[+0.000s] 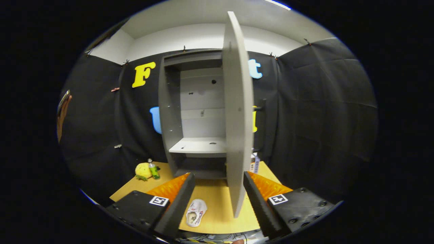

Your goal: Open the shoe cabinet door, grab the shoes and put them into the shoe cabinet, then close the shoe cabinet door.

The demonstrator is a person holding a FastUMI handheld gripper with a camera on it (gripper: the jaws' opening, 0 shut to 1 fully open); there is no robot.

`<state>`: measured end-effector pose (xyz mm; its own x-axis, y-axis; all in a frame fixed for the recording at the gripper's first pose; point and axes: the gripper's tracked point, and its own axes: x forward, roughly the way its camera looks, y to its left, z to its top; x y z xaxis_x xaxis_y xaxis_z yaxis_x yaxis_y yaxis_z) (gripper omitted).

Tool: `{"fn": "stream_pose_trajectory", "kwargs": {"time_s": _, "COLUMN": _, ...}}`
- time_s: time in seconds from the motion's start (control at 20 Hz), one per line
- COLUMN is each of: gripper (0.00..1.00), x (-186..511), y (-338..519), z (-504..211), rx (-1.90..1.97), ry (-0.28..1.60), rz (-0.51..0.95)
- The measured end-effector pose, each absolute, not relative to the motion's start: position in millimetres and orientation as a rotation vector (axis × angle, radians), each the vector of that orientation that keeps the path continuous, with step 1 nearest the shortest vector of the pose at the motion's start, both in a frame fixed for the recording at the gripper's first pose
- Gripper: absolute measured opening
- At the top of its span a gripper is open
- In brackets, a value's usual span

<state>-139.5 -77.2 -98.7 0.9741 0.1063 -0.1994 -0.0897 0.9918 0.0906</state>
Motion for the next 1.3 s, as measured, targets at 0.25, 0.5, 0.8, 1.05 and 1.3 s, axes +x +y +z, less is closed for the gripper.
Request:
{"fn": "stream_pose_trajectory", "kwargs": {"time_s": 0.25, "gripper": 0.99, "x": -126.9, "y": 4.5, "z": -215.7, "rx": 0.137, "ry": 0.483, "rz": 0.198}}
{"fn": "stream_pose_trajectory", "kwargs": {"time_s": 0.5, "gripper": 0.98, "x": -111.5, "y": 73.8, "z": -344.5, "rx": 0.103, "ry": 0.707, "rz": 0.231}}
{"fn": "stream_pose_trajectory", "kwargs": {"time_s": 0.8, "gripper": 0.95, "x": -85.1, "y": 88.4, "z": -445.1, "rx": 0.175, "ry": 0.802, "rz": 0.168}}
{"fn": "stream_pose_trajectory", "kwargs": {"time_s": 1.05, "gripper": 0.63, "x": -55.8, "y": 78.1, "z": -503.1, "rx": 0.162, "ry": 0.779, "rz": 0.079}}
{"fn": "stream_pose_trajectory", "kwargs": {"time_s": 1.3, "gripper": 0.52, "x": -16.9, "y": 79.1, "z": -521.3, "rx": 0.152, "ry": 0.679, "rz": 0.035}}
